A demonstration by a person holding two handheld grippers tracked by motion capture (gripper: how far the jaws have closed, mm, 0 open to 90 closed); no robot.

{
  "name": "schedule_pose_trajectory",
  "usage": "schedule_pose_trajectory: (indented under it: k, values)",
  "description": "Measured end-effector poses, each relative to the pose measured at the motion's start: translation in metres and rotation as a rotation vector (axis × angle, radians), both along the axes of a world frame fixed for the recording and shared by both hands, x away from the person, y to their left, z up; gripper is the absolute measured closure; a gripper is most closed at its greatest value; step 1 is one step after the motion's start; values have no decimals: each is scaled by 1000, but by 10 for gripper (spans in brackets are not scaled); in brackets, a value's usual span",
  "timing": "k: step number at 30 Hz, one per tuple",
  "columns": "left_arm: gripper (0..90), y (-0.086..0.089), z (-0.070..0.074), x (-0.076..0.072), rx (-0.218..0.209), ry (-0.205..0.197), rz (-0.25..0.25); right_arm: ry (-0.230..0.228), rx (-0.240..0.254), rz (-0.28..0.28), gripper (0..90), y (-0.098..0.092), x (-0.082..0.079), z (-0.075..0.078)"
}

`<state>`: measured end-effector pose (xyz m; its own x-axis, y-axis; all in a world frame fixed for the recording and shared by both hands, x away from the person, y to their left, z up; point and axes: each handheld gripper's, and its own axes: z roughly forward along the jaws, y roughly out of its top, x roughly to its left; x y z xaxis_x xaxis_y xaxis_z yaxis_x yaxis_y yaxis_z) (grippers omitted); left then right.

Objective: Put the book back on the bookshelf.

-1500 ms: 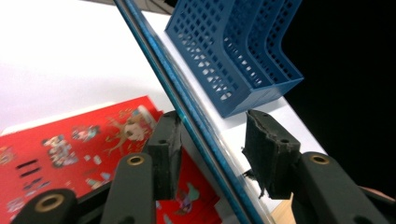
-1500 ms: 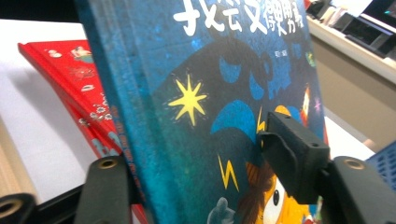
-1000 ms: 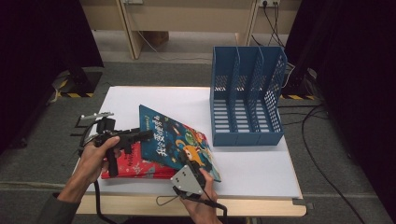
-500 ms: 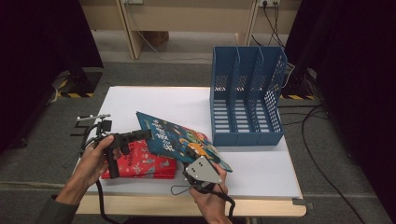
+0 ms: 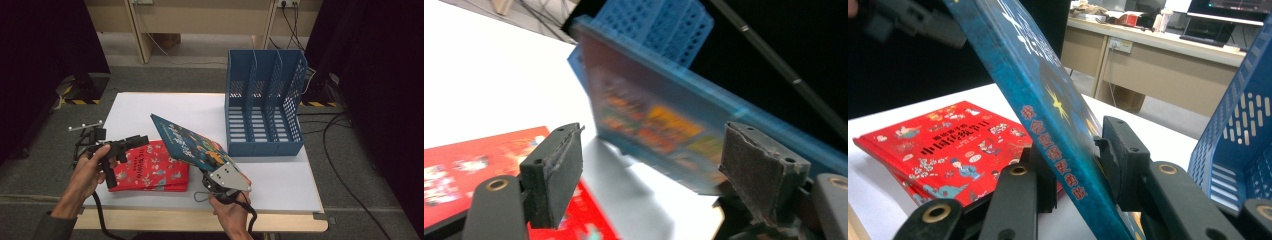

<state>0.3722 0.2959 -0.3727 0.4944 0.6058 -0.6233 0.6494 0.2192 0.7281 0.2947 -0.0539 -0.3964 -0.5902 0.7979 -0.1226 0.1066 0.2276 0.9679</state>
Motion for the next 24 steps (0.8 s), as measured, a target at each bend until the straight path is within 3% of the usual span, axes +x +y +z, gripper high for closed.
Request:
schedule_pose_trajectory:
  k: [6, 8, 11, 13, 14, 15, 17, 24]
  values:
    - [255, 9, -38, 6, 137, 4, 92, 32, 111, -24, 691, -16, 4, 4]
    - [257, 15, -52, 10, 198, 10, 134, 41, 122, -26, 690, -18, 4, 5]
    - [257, 23, -67, 13, 384, -35, 204, 48, 127, -26, 695, -25, 6, 7]
    - [257, 31, -75, 13, 455, -52, 240, 62, 134, -25, 693, -29, 5, 8]
    - [258, 35, -77, 14, 491, -54, 253, 81, 163, -22, 688, -32, 6, 7]
    - [258, 39, -79, 15, 498, -54, 268, 84, 174, -26, 687, -35, 6, 7]
    - [260, 51, -84, 17, 464, -38, 298, 93, 239, -49, 698, -43, 5, 9]
    - [263, 56, -89, 19, 466, -23, 294, 117, 280, -40, 706, -52, 0, 13]
